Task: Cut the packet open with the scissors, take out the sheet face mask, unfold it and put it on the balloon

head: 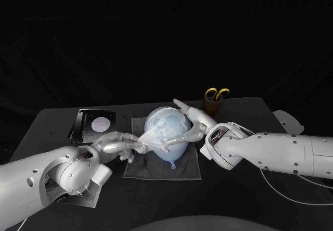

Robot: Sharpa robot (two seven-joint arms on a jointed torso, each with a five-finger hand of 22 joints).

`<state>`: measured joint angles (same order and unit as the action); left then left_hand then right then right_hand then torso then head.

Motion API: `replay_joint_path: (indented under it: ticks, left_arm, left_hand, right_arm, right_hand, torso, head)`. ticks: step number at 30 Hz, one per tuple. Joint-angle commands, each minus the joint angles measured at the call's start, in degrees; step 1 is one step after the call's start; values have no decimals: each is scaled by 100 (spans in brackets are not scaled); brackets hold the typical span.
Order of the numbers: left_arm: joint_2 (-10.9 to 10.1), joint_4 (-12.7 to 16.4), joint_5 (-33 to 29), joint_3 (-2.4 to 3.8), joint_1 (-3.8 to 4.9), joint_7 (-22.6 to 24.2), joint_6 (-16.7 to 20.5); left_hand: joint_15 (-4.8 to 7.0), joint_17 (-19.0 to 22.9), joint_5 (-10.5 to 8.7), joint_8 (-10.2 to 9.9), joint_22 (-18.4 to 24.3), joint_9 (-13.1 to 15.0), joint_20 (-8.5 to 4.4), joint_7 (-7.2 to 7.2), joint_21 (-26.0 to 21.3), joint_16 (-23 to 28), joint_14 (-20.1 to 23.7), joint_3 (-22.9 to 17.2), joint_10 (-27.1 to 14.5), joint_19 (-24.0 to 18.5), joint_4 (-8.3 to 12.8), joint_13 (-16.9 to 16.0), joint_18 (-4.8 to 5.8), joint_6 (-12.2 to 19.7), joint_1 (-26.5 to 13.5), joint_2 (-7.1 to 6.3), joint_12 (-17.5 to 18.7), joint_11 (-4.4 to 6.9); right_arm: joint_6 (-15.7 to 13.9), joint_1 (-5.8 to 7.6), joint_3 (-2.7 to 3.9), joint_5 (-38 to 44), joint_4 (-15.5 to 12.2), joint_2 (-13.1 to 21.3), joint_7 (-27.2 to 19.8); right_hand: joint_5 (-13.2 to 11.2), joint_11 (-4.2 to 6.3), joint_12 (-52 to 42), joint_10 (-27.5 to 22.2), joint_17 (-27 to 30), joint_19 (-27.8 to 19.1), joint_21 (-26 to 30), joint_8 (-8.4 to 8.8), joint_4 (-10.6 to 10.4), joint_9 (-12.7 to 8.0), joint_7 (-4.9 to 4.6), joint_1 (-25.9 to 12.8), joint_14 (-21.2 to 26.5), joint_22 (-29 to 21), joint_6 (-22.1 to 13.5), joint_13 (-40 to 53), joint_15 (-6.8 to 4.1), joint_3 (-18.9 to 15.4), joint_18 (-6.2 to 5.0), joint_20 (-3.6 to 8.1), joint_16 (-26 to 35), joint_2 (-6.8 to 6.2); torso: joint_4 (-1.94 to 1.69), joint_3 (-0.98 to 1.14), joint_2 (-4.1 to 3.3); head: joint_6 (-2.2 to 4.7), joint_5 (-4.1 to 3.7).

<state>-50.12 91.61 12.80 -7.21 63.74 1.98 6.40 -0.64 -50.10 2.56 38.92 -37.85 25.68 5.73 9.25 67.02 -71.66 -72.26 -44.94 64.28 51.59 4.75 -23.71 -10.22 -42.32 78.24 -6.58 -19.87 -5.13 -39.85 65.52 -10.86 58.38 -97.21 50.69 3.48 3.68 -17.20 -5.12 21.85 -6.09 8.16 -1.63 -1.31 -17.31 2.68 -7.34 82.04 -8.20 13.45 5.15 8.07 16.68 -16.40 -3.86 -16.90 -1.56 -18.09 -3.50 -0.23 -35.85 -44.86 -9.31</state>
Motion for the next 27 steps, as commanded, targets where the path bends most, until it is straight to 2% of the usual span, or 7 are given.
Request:
replay_joint_path:
  ticks: [1,4,8,21,24,27]
  left_arm:
    - [6,-13,346,5,5,389,520]
    - [6,-31,467,6,5,447,620]
    - [6,-43,625,6,5,399,551]
    - [39,-61,877,6,5,64,-141]
    - [40,-66,898,5,5,-11,-210]
    - [40,-86,909,5,5,-44,-114]
  left_hand:
    - [-3,-3,20,-37,-17,1146,3,54,38,17,32,63,-35,-40,1,-13,-47,-104,100,1,-49,6]
    - [-3,-9,20,-48,-21,1133,4,54,47,14,27,74,-35,-44,4,-16,-48,-109,119,5,-58,6]
    - [-3,-12,20,-60,-25,1119,4,54,56,12,23,87,-33,-48,7,-20,-48,-116,137,7,-68,6]
    - [-11,-11,21,-164,-45,1012,12,69,101,15,16,154,-59,-82,13,-25,-49,-111,213,-3,-97,-7]
    - [-43,84,19,-350,-56,877,34,121,123,71,77,244,-140,-121,34,-22,-40,47,221,-85,-89,-49]
    - [-76,118,24,-490,-57,722,74,154,136,88,109,404,-195,-165,58,-39,-45,72,294,-79,-122,-77]
  right_arm:
    - [220,-23,-19,-63,4,10,48]
    - [231,-23,-18,-127,-2,23,21]
    - [220,-23,-18,-170,-3,33,-5]
    - [238,-23,-17,-255,-1,42,-22]
    - [248,-23,-17,-260,4,42,-21]
    - [255,-23,-17,-263,14,43,-21]
  right_hand:
    - [8,1,-35,47,-9,28,-6,-27,-1,14,-563,63,-60,4,67,9,-6,12,0,2,-36,18]
    - [6,1,-43,49,-6,33,-7,-29,-2,17,-569,60,-59,9,73,9,-6,-31,0,2,-36,18]
    - [4,1,-48,51,-5,34,-7,-30,-3,17,-573,52,-61,8,74,8,-6,-37,0,2,-36,18]
    - [5,1,-60,43,2,46,-10,-31,-2,17,-589,43,-54,19,71,4,-6,-9,-1,2,-33,20]
    - [7,1,-62,35,10,45,-9,-31,-2,17,-593,47,-44,15,71,1,-6,-7,-1,2,-30,20]
    - [7,1,-61,30,13,45,-9,-31,-1,17,-594,47,-40,14,70,-1,-6,-7,-1,2,-29,20]
  torso:
    - [-5,-2,-2]
    - [-4,-2,-2]
    - [-4,-2,-2]
    - [-2,-4,2]
    - [-4,-4,2]
    - [-5,-3,1]
  head:
    - [-12,2]
    - [-22,10]
    - [-21,4]
    - [-21,5]
    - [-13,5]
    - [-9,4]
